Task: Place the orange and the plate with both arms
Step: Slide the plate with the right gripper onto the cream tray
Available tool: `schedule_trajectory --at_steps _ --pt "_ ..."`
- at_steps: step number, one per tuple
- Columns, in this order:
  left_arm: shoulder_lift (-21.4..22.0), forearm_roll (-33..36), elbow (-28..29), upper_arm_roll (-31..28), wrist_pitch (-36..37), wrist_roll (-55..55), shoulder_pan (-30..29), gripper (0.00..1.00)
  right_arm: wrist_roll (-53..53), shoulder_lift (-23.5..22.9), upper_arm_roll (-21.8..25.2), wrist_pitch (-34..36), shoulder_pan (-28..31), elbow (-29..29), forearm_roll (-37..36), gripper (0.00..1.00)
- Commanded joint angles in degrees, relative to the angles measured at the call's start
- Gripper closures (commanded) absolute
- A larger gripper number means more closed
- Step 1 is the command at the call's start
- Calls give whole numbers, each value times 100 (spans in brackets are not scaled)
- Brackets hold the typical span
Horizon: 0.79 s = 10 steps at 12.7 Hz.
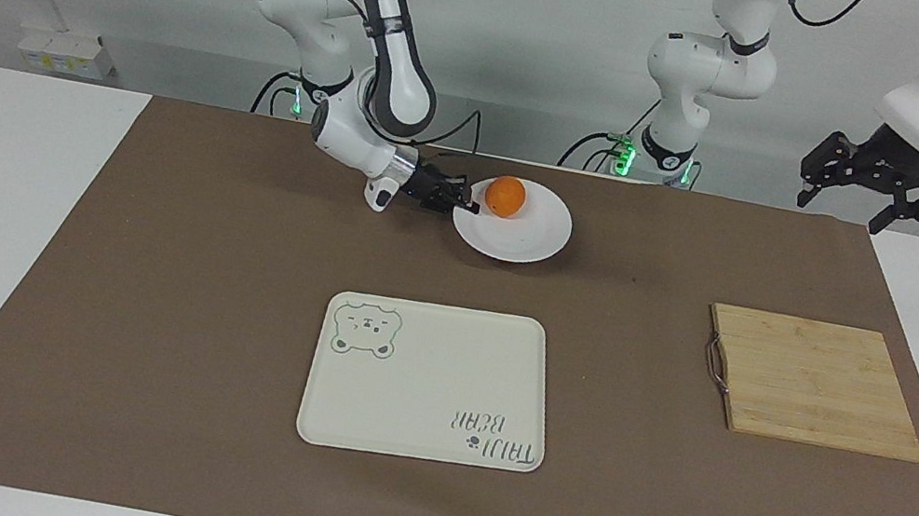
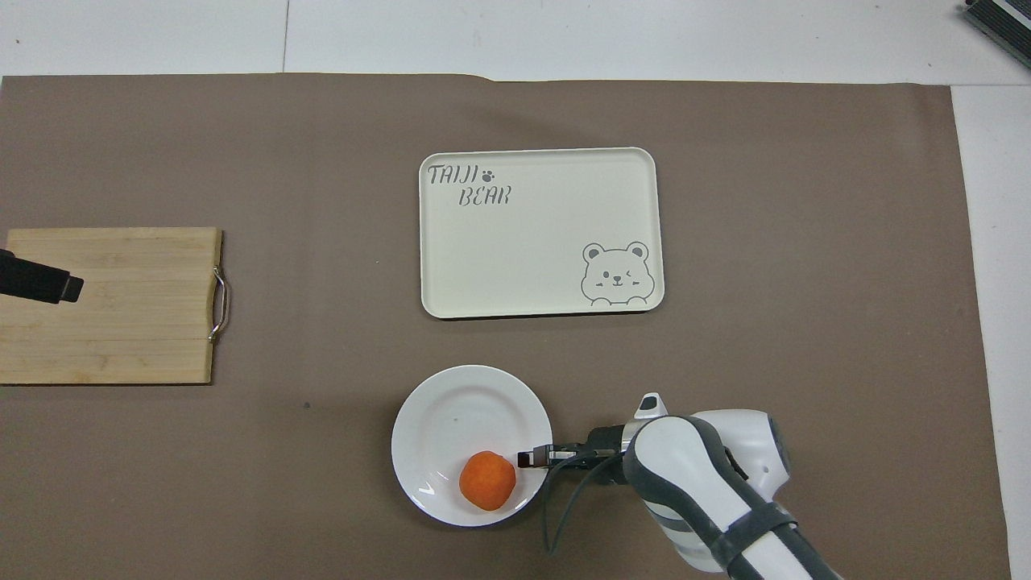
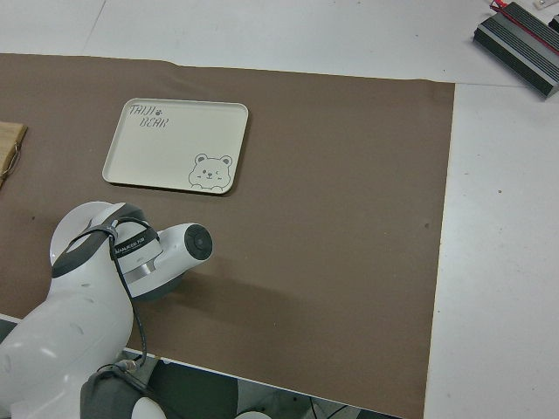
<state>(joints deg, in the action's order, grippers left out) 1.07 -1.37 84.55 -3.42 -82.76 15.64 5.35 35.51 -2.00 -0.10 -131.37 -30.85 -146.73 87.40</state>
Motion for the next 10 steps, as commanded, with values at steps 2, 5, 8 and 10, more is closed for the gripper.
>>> schedule_trajectory --at_steps 2,5,8,10 --pt "24 -21 -62 78 111 36 -113 0 -253 -45 1 279 237 336 198 100" --pt "24 -21 -62 78 120 36 -113 0 -746 -388 27 208 377 898 93 100" --pt "24 -21 -62 78 120 36 -113 0 -1307 -748 54 173 605 1452 -309 100" --pt "24 -21 -53 78 120 36 -113 0 -1870 -1011 45 173 869 1917 -994 100"
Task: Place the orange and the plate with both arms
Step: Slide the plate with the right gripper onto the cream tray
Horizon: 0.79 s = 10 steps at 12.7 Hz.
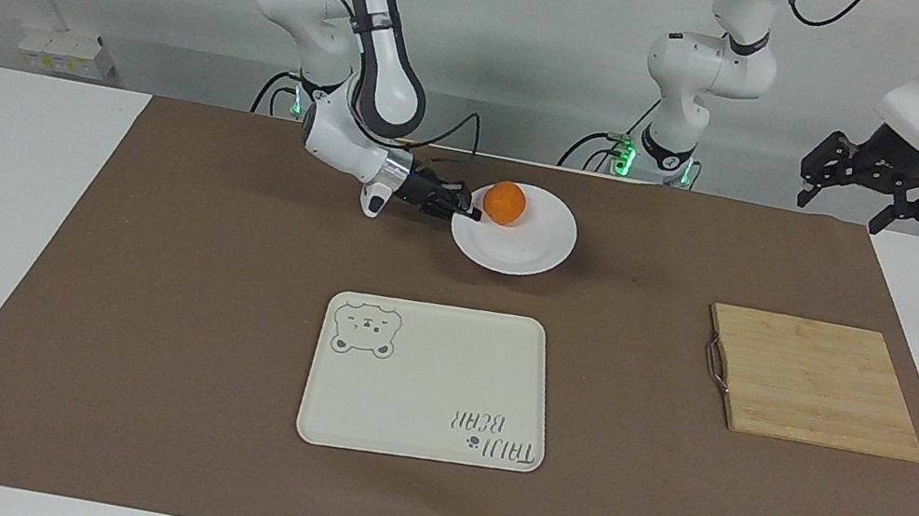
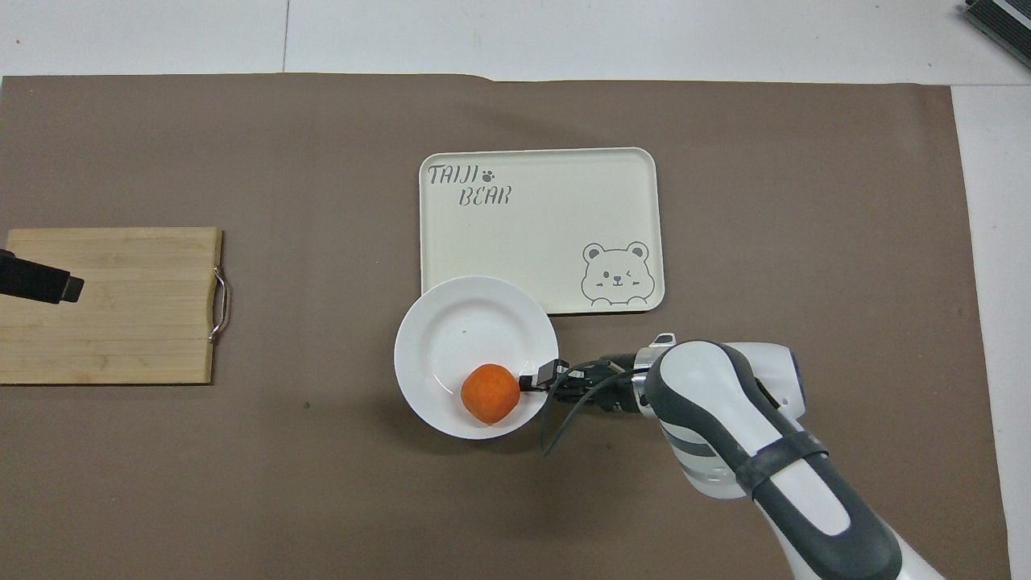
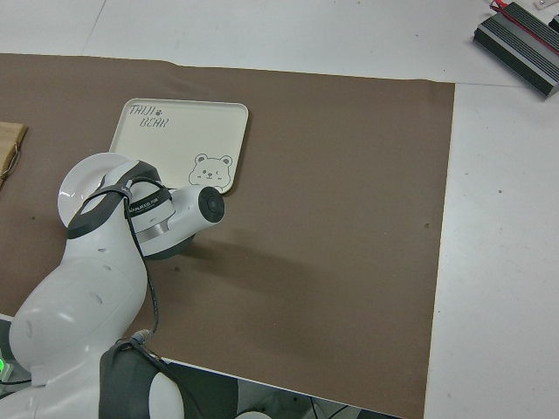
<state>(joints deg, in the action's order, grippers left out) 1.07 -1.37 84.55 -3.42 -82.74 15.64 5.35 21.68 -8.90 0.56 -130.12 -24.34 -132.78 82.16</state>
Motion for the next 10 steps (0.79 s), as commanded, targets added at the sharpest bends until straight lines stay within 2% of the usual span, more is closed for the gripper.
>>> schedule_trajectory --at_steps 1,5,9,10 --pt "24 -21 -62 78 109 36 -113 0 -759 -436 -21 48 289 751 -726 100" --pt "24 -21 -62 78 117 36 -113 0 -1490 -875 -12 -170 439 1569 -1535 100" --pt "24 -21 -62 78 109 36 -113 0 -1570 -1174 -30 -58 798 2158 -1686 100" --pt "24 -21 -62 78 117 36 -113 0 -1553 -1366 -39 -5 912 2325 -1669 100"
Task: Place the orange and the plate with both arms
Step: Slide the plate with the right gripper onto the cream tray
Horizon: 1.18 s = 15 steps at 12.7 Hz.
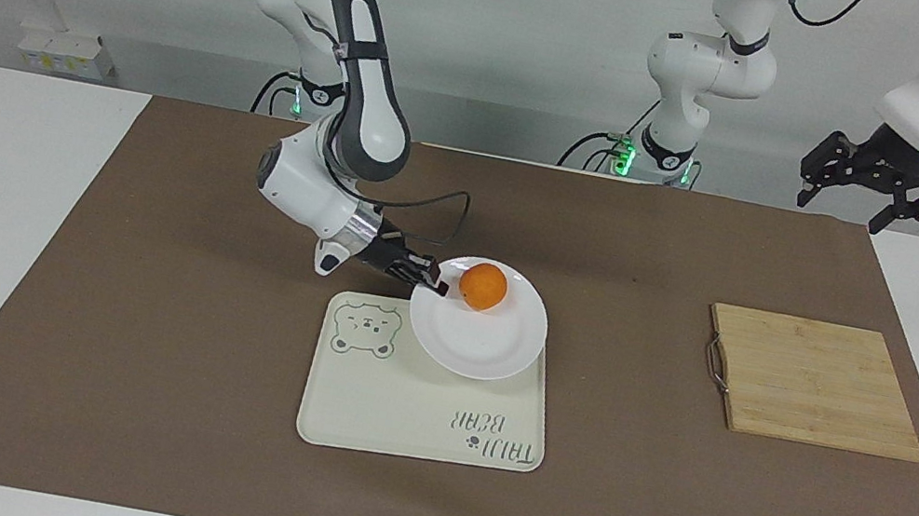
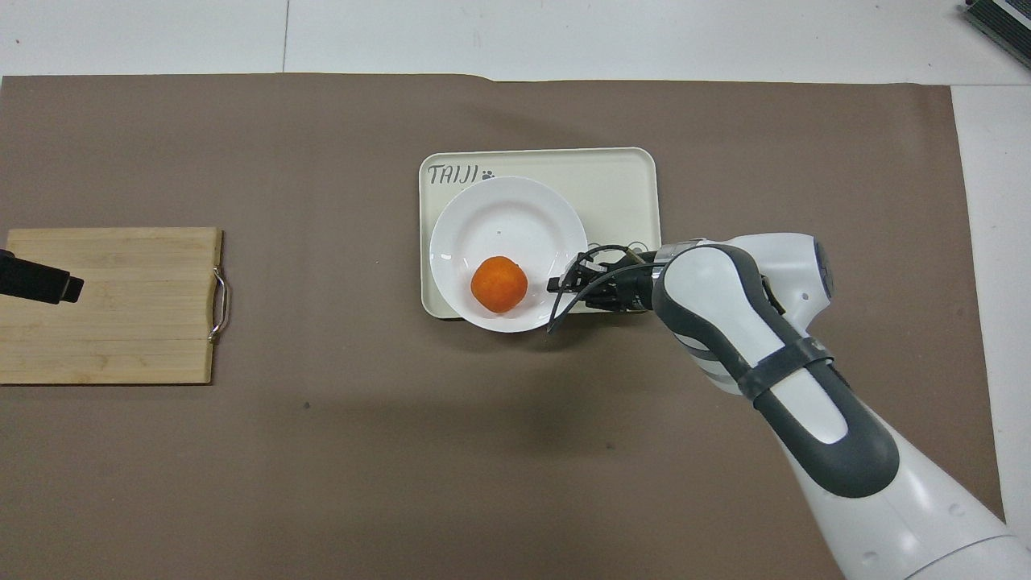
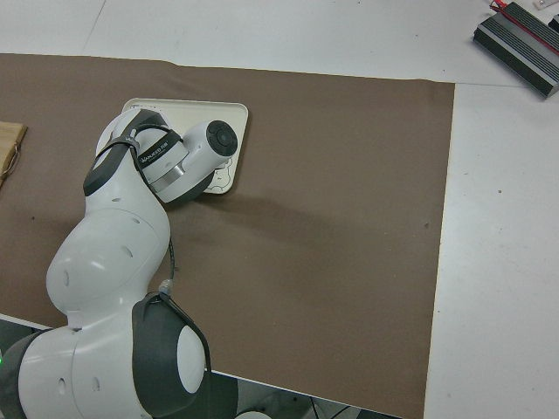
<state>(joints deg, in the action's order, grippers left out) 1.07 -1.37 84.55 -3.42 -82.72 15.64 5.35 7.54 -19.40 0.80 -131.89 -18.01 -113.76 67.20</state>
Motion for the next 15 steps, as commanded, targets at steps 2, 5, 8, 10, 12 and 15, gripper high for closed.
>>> schedule_trajectory --at_steps 2,5,8,10,12,15 --pt "24 -21 -62 78 116 36 -113 0 -148 -704 -54 154 315 862 -181 100" --pt "24 -21 -62 78 107 36 -113 0 -130 -1074 -62 181 473 1119 -189 100" --pt "24 -21 -62 78 116 36 -113 0 -51 -1075 -62 181 482 1023 -329 100" --pt "24 -21 -62 78 107 36 -113 0 -121 -1014 -54 155 447 865 -312 1" --pt "24 -21 -62 78 107 36 -113 0 -182 -848 -27 172 491 838 -330 0" --pt "24 -21 -62 78 116 45 -113 0 -218 -347 8 181 588 653 -426 0"
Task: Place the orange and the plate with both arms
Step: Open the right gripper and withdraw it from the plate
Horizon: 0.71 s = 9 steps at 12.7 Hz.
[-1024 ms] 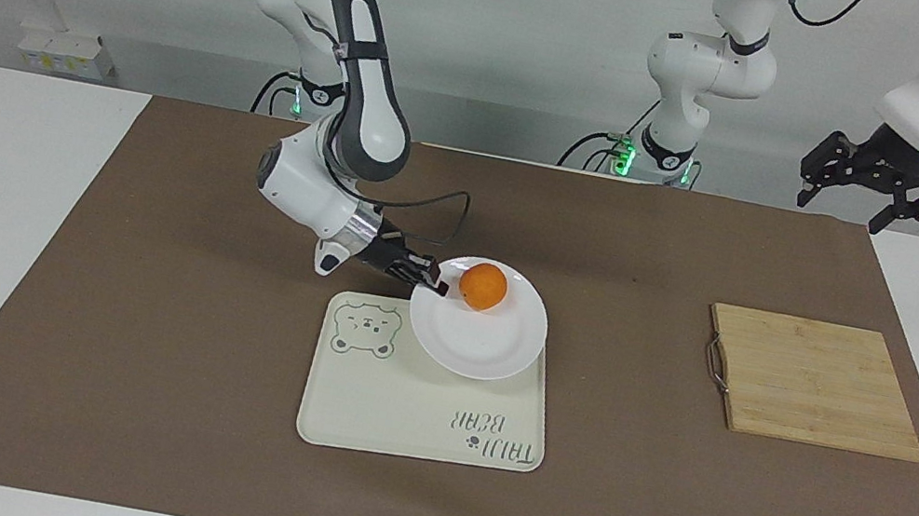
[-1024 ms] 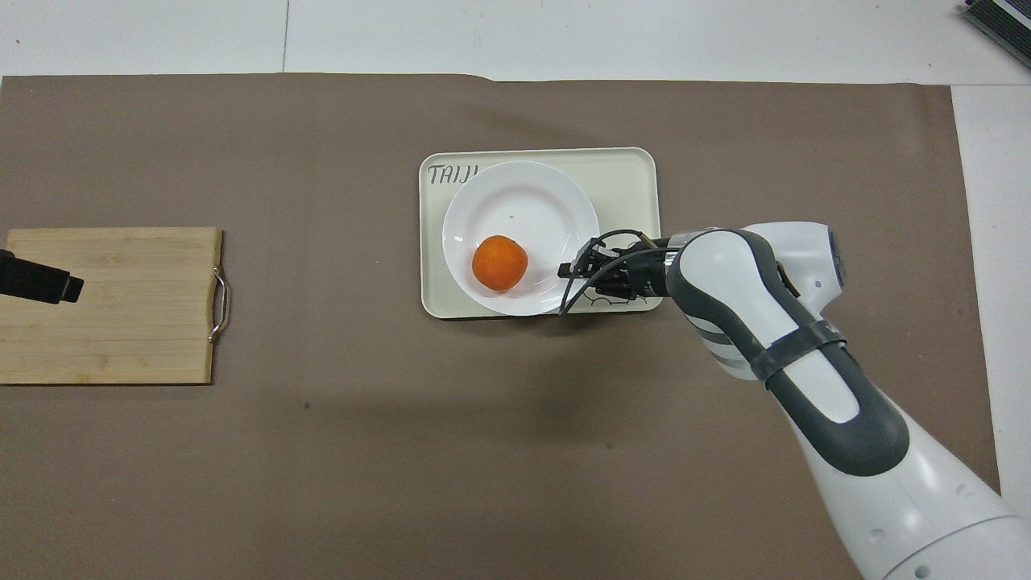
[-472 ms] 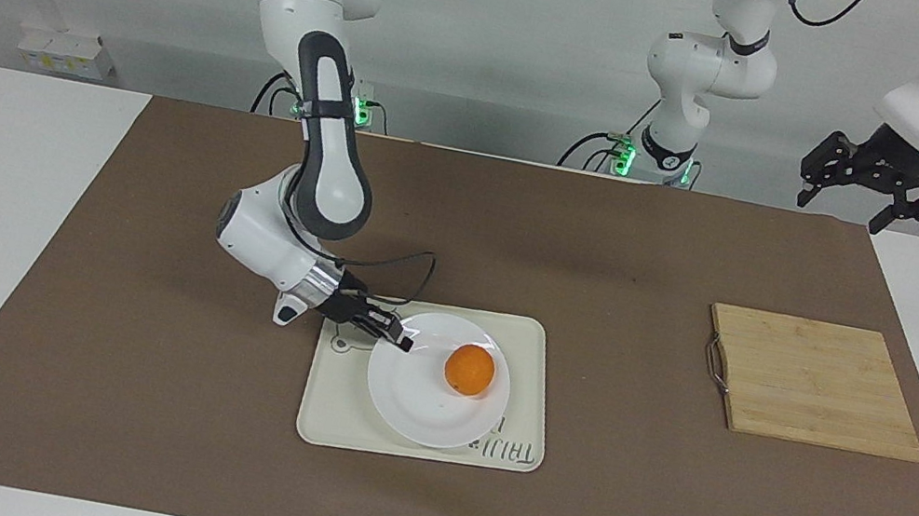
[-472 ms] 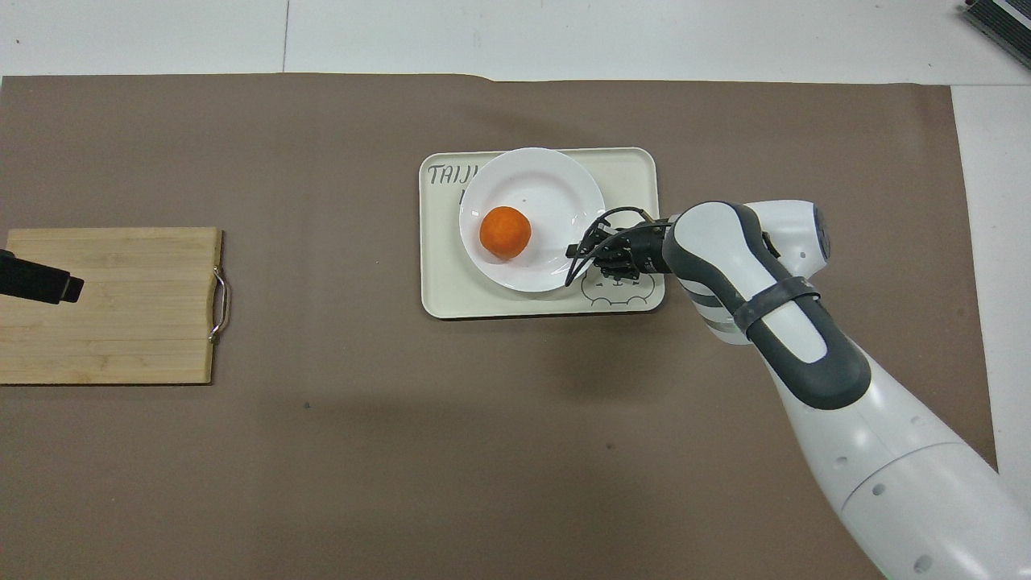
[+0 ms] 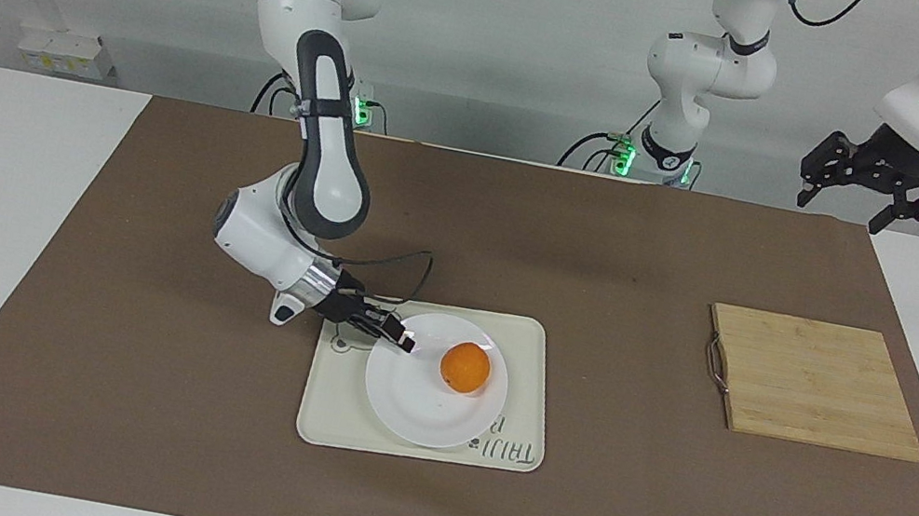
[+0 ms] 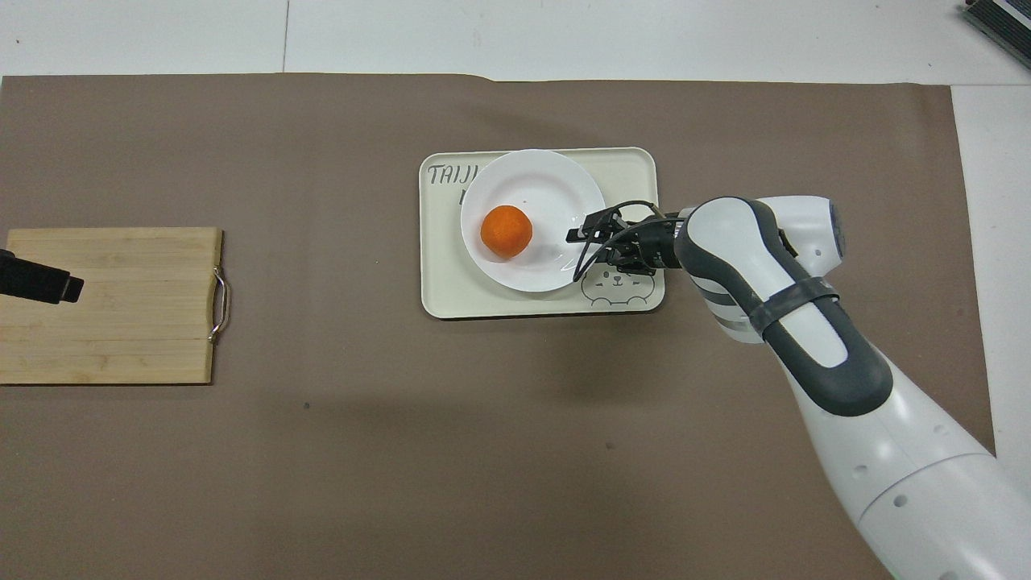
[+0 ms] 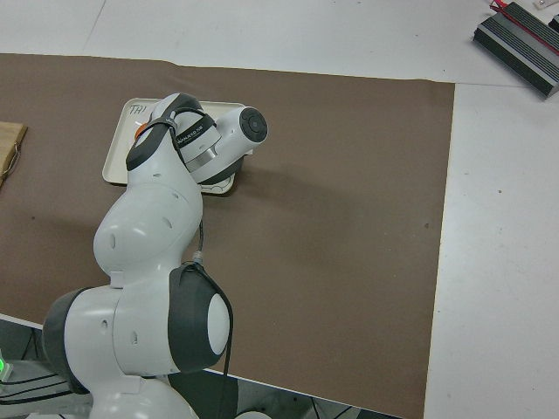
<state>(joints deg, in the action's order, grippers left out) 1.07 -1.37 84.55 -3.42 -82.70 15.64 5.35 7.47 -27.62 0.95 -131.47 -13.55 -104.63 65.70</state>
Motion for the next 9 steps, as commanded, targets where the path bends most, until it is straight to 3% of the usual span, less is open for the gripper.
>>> schedule_trajectory --at_steps 1,4,7,9 --pt "24 -21 -62 78 105 36 -113 0 -220 607 -7 140 169 -286 -504 0" --pt "24 -21 -62 78 114 36 -113 0 -656 1029 2 166 256 -286 -1539 0" --pt "24 -21 -62 78 114 36 -113 0 -1230 1390 2 691 545 -102 -3007 0" --pt "24 -21 -62 78 105 36 -113 0 -1231 1662 2 938 844 -84 -3510 0"
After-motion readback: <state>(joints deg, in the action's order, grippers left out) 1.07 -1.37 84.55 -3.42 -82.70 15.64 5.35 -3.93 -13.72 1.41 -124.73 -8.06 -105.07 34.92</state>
